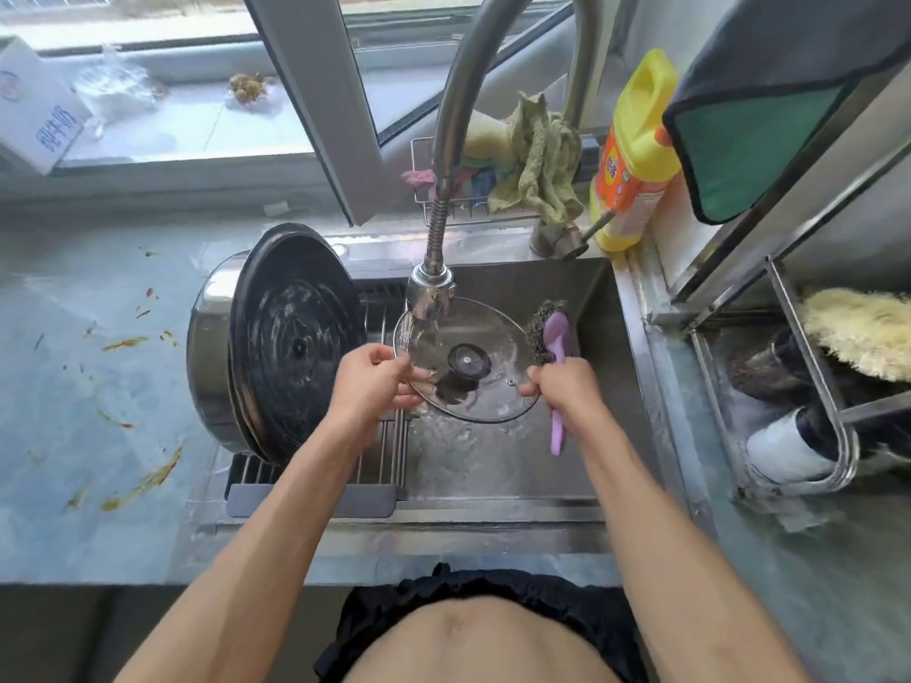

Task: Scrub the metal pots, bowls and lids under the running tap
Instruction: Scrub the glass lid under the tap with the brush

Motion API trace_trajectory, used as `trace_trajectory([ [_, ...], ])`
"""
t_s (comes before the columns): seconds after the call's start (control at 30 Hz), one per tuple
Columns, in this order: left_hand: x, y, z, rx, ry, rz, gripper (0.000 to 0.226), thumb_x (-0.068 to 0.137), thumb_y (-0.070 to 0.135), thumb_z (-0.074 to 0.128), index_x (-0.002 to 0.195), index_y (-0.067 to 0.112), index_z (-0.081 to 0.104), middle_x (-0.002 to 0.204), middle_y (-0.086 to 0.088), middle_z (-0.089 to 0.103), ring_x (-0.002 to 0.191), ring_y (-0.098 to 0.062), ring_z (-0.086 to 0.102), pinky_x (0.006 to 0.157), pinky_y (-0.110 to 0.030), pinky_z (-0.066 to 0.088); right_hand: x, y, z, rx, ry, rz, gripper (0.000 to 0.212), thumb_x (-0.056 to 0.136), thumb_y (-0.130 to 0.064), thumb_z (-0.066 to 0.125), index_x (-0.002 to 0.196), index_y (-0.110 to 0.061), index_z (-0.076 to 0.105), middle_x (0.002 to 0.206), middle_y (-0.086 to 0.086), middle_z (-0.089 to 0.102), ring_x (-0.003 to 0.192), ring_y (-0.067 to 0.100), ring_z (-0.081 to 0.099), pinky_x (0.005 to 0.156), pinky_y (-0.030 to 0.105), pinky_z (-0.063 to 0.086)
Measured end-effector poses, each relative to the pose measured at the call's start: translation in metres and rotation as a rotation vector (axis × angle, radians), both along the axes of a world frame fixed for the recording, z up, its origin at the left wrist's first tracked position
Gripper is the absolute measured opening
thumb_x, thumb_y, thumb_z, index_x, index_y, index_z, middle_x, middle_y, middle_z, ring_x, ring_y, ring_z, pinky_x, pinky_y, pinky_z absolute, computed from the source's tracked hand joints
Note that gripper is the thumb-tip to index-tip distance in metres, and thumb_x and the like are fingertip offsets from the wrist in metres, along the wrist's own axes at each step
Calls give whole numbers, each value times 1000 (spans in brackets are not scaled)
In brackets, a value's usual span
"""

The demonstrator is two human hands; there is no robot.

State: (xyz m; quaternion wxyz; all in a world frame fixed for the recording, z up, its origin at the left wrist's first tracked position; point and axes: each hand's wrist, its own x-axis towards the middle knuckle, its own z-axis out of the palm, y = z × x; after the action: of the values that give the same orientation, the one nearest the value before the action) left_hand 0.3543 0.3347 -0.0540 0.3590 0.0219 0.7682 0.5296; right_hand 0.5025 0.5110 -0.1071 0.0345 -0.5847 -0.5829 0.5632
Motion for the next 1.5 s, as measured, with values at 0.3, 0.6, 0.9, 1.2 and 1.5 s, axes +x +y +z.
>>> trace_trajectory([
  [0.3, -17, 7, 12, -116, 225, -110, 14, 100, 6, 55, 103, 7, 68, 85, -13, 77, 71, -25, 73, 54, -29, 55, -5, -34, -33, -453, 219, -213, 15, 98, -5, 55, 113, -4, 56, 87, 12, 74, 44, 5, 37, 39, 18, 37],
  [0.6, 1, 12, -39, -198, -190, -106, 21, 98, -12, 42, 82, -5, 54, 74, -22, 66, 46, -14, 42, 41, -19, 36, 25, -9, 11, 80, 195, -146, 13, 89, -7, 59, 100, -4, 65, 75, 8, 74, 34, 4, 39, 42, 24, 35],
  [0.9, 10, 25, -63, 49, -333, 59, 24, 103, -6, 42, 100, 12, 57, 89, -8, 73, 61, -11, 73, 56, -31, 61, 27, -10, 31, 366, 251, -68, 11, 94, -9, 64, 86, -13, 58, 70, 2, 67, 50, -11, 55, 43, 6, 35],
  [1.2, 1, 4, -16, 252, 16, 165, 16, 102, 10, 59, 115, 7, 68, 104, -11, 78, 89, -21, 76, 65, -30, 60, 2, -27, -17, 16, 219, -141, 22, 98, -18, 61, 76, -19, 60, 89, 4, 75, 52, 5, 48, 59, 25, 40],
  [1.5, -13, 11, -13, -56, 96, 96, 20, 96, 2, 54, 83, 3, 68, 81, -12, 76, 59, -15, 70, 53, -24, 58, 3, -31, -12, -45, 55, -131, 16, 87, -19, 61, 76, -10, 67, 60, 0, 59, 48, 14, 45, 46, 23, 31],
])
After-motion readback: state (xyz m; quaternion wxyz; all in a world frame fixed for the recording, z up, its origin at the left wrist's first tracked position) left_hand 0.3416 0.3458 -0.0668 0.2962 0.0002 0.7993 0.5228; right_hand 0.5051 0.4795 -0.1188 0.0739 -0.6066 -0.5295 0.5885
